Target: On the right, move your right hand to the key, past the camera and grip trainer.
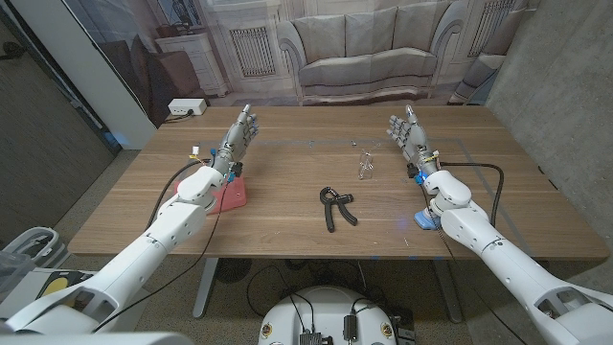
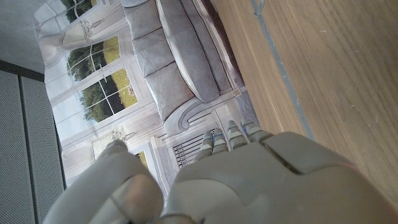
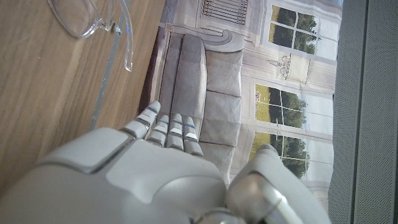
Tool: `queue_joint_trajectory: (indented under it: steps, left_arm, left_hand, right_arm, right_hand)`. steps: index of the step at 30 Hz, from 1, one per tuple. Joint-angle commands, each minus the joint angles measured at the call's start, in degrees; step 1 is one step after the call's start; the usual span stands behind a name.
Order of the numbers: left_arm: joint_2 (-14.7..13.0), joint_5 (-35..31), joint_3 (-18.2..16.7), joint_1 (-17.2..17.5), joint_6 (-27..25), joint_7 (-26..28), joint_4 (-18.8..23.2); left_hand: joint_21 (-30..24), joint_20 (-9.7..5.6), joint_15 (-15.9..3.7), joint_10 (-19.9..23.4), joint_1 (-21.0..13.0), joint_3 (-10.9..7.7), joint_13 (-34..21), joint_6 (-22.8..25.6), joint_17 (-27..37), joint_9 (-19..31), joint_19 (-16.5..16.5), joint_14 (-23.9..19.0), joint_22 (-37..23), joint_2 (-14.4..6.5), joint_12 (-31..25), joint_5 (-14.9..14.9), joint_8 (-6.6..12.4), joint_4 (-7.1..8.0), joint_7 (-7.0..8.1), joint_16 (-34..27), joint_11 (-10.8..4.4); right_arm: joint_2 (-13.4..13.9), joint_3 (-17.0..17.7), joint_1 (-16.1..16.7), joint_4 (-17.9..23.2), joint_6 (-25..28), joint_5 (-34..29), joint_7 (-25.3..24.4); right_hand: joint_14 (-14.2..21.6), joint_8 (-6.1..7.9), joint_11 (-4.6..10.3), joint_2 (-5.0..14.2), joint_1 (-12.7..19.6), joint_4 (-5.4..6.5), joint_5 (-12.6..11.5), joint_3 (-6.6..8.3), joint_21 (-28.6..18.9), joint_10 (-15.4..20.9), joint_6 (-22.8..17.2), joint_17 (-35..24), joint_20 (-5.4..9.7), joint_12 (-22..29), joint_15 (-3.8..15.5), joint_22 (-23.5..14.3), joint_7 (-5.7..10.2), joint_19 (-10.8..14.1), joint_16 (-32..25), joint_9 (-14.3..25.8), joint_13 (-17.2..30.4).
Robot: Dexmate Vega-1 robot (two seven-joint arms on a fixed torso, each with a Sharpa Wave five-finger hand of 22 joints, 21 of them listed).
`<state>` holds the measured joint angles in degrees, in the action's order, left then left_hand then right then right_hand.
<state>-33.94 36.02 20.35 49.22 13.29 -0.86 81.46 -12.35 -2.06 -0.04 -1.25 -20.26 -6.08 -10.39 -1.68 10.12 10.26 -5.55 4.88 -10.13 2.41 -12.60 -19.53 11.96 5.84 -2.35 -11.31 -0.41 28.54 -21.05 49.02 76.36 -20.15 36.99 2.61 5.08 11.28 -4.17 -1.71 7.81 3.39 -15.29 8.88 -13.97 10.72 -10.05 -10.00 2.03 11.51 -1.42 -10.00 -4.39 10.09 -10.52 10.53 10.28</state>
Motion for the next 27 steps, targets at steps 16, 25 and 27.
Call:
queue_joint_trajectory:
  steps: [16, 25, 27]
  left_arm:
    - [-1.4, -1.0, -0.4, 0.1, 0.4, -0.3, 2.0]
    - [-1.9, -1.1, -0.5, 0.4, -0.4, 0.3, 3.0]
    - [-2.0, -1.0, -0.5, 0.4, -0.3, -0.1, 2.9]
  left_hand:
    - [-0.2, -2.41, 0.21, 1.6, -1.0, -0.25, -0.2, 1.5, 0.2, 0.3, 0.6, -1.1, -0.2, -0.4, -0.4, -0.4, 0.44, -0.6, -0.49, -0.2, 0.46]
    - [-0.1, -2.23, 0.21, 2.0, -1.2, -0.21, -0.2, 1.9, 0.2, 0.3, 0.8, -1.5, -0.2, -0.5, -0.4, -0.3, 0.46, -0.66, -0.48, -0.2, 0.33]
    - [-0.1, -2.13, 0.21, 2.0, -1.2, -0.2, -0.2, 2.0, 0.2, 0.3, 0.8, -1.6, -0.2, -0.6, -0.3, -0.3, 0.47, -0.67, -0.42, -0.2, 0.29]
  right_arm:
    - [3.1, 1.7, 2.5, 3.9, -1.0, -1.0, -1.0]
    - [3.8, 2.4, 3.3, 4.2, -1.2, -0.8, -1.2]
    - [3.7, 2.6, 3.6, 4.2, -1.3, -0.3, -1.1]
  right_hand:
    - [0.7, 0.15, 0.15, 0.33, 0.5, -0.56, -0.2, -0.03, 0.3, 0.2, -0.6, -0.2, 1.53, 0.4, 0.0, -0.3, 0.4, 0.6, -0.3, 0.1, 0.1]
    - [0.8, 0.14, 0.21, 0.38, 0.6, -0.64, -0.1, -0.07, 0.5, 0.3, -0.8, -0.2, 1.47, 0.5, -0.12, -0.3, 0.47, 0.7, -0.3, 0.1, 0.1]
    - [0.8, 0.13, 0.16, 0.4, 0.6, -0.65, -0.1, -0.08, 0.5, 0.4, -0.8, -0.3, 1.46, 0.5, -0.14, -0.3, 0.49, 0.7, -0.3, 0.1, 0.1]
